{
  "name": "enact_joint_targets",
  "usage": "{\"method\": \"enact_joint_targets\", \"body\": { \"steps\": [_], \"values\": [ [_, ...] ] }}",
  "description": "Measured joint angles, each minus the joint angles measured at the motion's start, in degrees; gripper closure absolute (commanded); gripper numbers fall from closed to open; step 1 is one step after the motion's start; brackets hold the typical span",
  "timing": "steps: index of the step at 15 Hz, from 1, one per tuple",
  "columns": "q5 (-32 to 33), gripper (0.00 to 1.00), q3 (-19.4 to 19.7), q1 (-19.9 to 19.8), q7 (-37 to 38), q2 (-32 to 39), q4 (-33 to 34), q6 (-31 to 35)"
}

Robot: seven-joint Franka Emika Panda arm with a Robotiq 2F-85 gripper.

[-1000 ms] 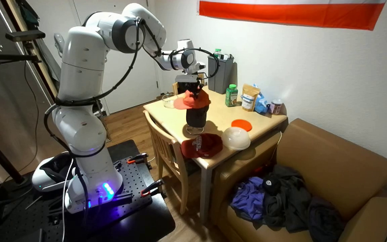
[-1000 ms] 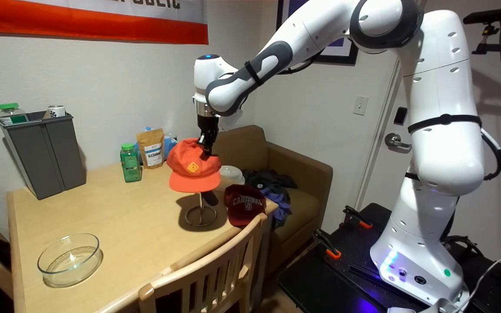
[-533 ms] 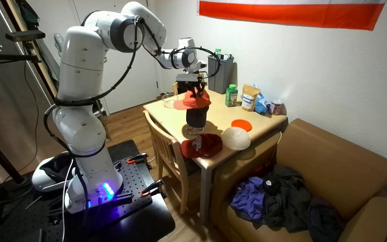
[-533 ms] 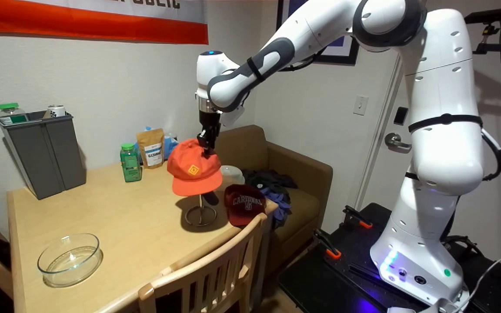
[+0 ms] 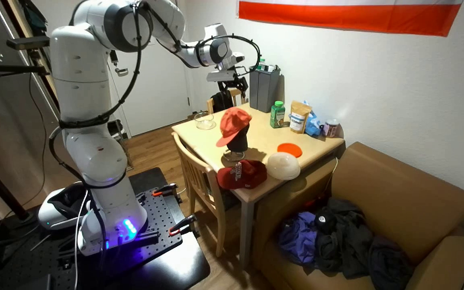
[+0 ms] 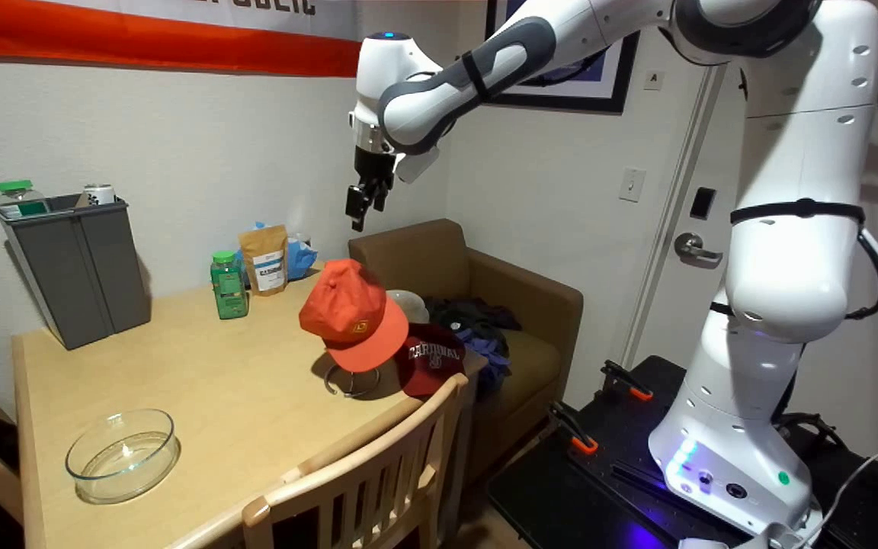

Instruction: Put the orange cup on the gray back

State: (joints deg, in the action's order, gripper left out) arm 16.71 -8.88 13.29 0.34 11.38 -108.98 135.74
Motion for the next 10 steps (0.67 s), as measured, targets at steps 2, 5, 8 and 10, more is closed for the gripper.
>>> {"method": "enact_joint_targets", "body": {
  "steps": [2, 5, 8, 10],
  "values": [
    [0.05, 0.0, -0.02, 0.01, 0.04, -2.53, -1.4, -0.01],
    [0.82, 0.0, -0.39, 0.15, 0.27, -5.88, -3.63, -0.03],
    [1.28, 0.0, -0.89, 0.49, 0.3, -8.36, -5.35, -0.04],
    [1.3, 0.0, -0.89, 0.58, 0.3, -8.83, -5.85, -0.04]
  ]
}}
